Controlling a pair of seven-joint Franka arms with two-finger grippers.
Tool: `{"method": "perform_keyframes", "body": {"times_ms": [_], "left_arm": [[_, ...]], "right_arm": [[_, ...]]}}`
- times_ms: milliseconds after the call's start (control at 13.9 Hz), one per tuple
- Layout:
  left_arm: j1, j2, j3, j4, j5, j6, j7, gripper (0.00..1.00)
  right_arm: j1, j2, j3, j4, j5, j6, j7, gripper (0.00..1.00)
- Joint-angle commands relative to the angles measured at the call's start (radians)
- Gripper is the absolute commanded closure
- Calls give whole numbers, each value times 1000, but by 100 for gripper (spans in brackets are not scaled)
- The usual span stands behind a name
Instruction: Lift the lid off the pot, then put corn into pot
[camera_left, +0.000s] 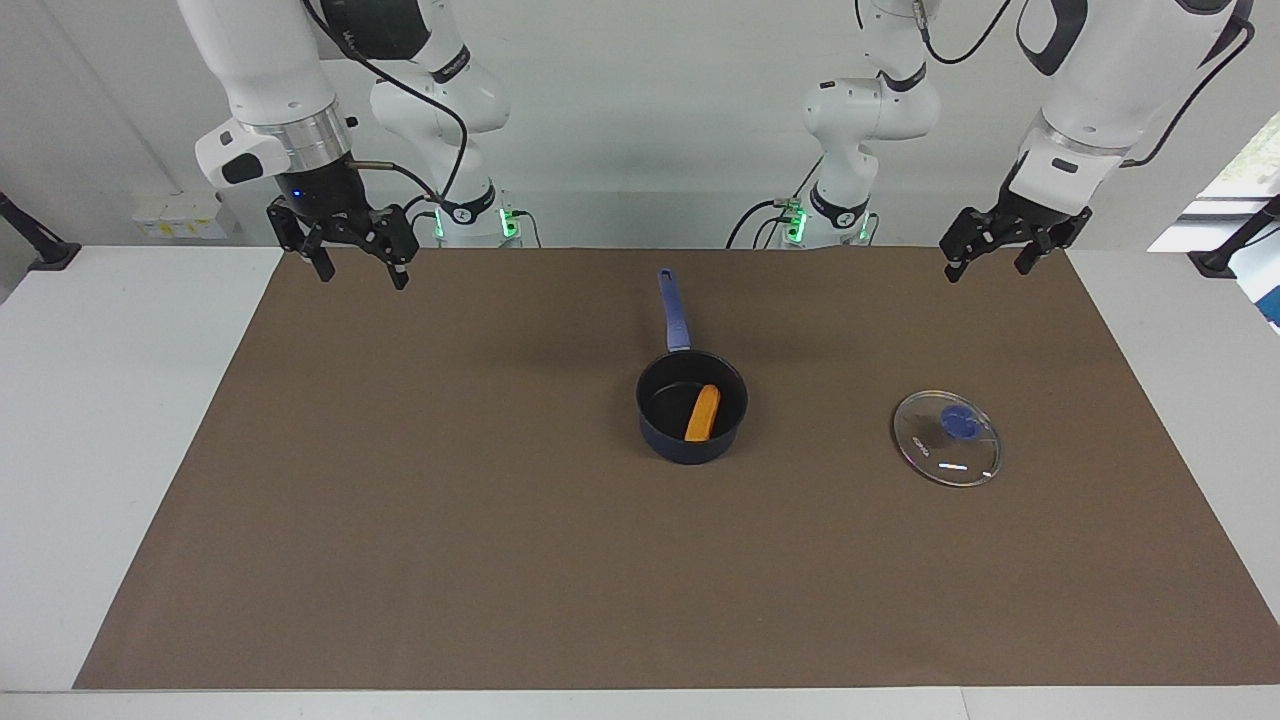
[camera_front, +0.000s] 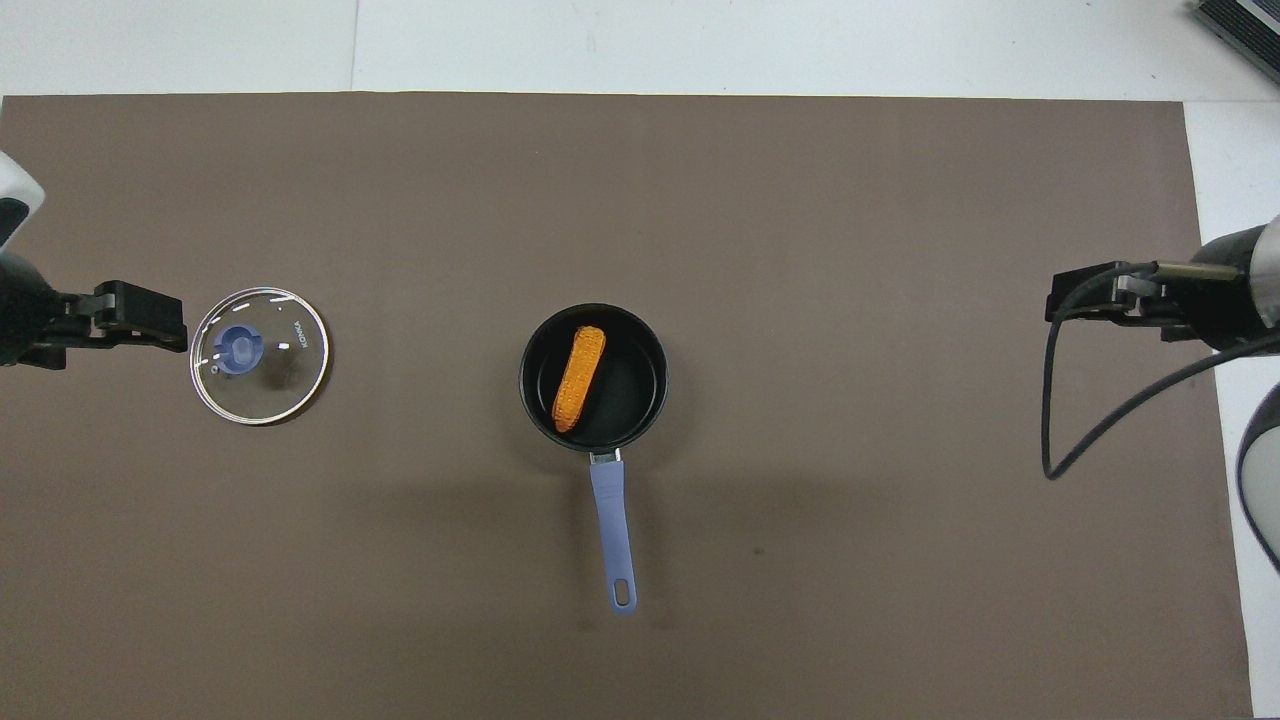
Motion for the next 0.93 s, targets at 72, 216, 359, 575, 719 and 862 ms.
{"method": "perform_keyframes", "body": {"times_ms": [72,216,359,575,719,862], "left_arm": [[19,-16,-6,-19,17,1,-3,0],[19,-16,-6,-19,17,1,-3,0],[19,-16,-6,-19,17,1,-3,0],[19,-16,-6,-21,17,1,-3,0],[19,-16,-6,-19,17,1,-3,0],[19,-22,-6,-2,22,1,48,0]], "right_arm": [[-14,17,0,88,-13,-101,-30,0],[-15,30,0,122,-14,-144,-30,0],[-20,33,0,128,-2,-141,-30,0],[-20,25,-5,114,-7,-135,-30,0],[-21,21,-5,107,-7,-135,-31,0],[-24,14,-5,94,-2,-137,-31,0]]}}
